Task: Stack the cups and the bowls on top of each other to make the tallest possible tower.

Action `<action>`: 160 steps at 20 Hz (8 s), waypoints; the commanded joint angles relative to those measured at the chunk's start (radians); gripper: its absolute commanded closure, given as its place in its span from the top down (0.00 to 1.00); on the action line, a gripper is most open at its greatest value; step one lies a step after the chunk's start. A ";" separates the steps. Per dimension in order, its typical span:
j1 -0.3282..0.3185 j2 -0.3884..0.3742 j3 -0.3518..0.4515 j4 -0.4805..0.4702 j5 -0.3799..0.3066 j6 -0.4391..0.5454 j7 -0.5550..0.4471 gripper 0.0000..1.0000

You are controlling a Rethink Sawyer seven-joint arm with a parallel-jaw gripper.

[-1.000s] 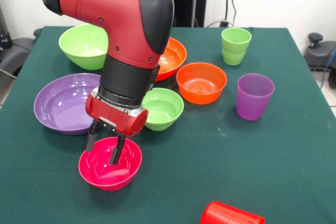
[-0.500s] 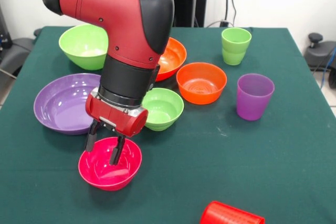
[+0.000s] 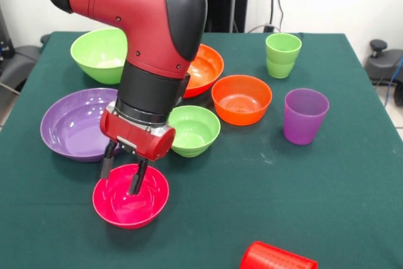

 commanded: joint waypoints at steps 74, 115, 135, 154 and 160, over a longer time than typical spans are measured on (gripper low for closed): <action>0.025 0.004 0.087 0.049 0.104 0.014 0.082 1.00; 0.014 0.001 0.093 0.054 0.103 -0.004 0.071 1.00; -0.003 -0.128 0.102 0.046 0.113 0.226 0.000 1.00; 0.000 -0.078 0.104 0.014 0.103 0.177 0.027 1.00; -0.018 -0.070 0.115 0.021 0.090 0.145 0.013 1.00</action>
